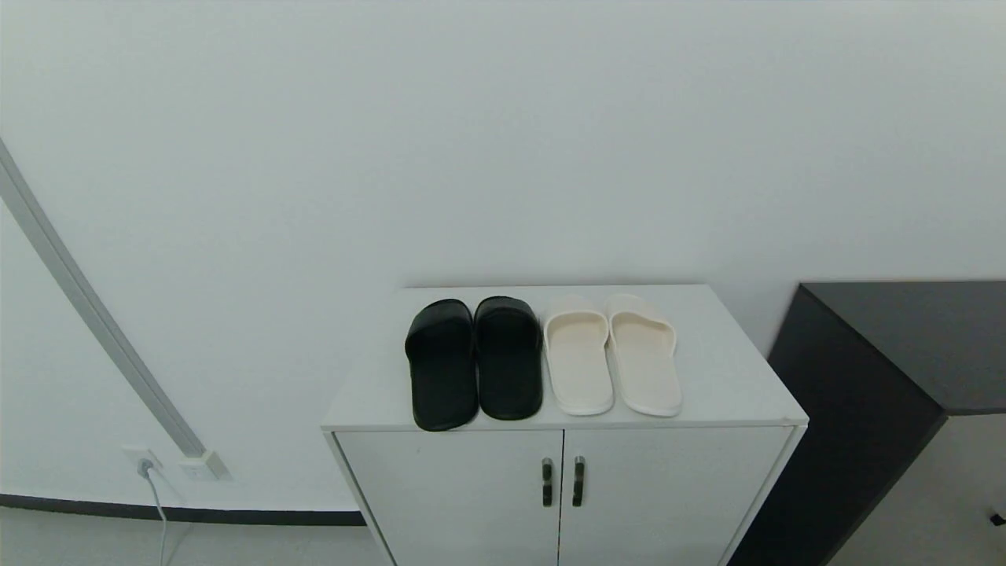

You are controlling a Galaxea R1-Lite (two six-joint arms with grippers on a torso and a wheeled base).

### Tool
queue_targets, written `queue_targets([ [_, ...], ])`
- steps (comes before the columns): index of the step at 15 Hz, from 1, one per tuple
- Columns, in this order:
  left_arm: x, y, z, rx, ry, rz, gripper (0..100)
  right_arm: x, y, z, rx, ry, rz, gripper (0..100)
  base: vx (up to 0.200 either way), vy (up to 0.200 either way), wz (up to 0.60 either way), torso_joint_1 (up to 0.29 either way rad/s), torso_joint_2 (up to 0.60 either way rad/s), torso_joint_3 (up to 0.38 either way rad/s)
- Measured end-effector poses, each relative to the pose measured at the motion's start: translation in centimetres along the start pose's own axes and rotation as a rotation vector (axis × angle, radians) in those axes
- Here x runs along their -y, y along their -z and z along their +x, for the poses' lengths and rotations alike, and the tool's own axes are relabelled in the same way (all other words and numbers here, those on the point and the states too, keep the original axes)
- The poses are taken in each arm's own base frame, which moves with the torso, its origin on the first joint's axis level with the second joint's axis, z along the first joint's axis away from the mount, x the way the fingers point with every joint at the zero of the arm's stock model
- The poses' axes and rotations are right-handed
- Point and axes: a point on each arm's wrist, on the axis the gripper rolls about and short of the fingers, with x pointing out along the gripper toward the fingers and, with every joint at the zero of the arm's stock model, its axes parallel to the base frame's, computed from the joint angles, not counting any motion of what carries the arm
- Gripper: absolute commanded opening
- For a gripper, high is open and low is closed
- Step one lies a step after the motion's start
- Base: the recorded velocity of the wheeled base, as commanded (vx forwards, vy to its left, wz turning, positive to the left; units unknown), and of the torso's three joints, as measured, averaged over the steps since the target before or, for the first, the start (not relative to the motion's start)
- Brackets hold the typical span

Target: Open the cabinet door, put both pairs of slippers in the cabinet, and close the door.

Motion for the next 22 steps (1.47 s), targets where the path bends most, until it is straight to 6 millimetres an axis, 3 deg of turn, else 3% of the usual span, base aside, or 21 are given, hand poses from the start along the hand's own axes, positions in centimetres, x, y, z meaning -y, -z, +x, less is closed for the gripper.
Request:
queue_targets([
  [3,0.0,0.0,0.0,0.0,-0.001,0.0,0,0.0,-0.5,0.2,-0.02,-0.017,0.014,100,0.0,0.0,0.0,0.0,0.0,0.0],
  [7,0.0,0.0,0.0,-0.001,-0.002,0.002,0,-0.3,-7.9,0.5,0.012,-0.109,0.094,100,0.0,0.0,0.0,0.0,0.0,0.0],
  [9,0.0,0.0,0.0,-0.001,-0.003,0.004,0,-0.7,-10.4,2.9,-0.077,-0.193,0.087,100,0.0,0.0,0.0,0.0,0.0,0.0],
  [12,0.0,0.0,0.0,-0.001,-0.004,0.018,0,-2.0,-12.6,7.7,-0.161,-0.314,0.103,100,0.0,0.0,0.0,0.0,0.0,0.0],
  [15,0.0,0.0,0.0,0.0,-0.006,0.021,0,-5.7,-13.4,11.0,-0.193,-0.359,0.105,100,0.0,0.0,0.0,0.0,0.0,0.0],
  [20,0.0,0.0,0.0,-0.001,-0.003,0.02,0,-15.0,-13.8,15.0,-0.247,-0.354,0.119,100,0.0,0.0,0.0,0.0,0.0,0.0],
  [22,0.0,0.0,0.0,0.0,-0.003,0.017,0,-17.7,-13.4,16.5,-0.267,-0.344,0.102,100,0.0,0.0,0.0,0.0,0.0,0.0],
])
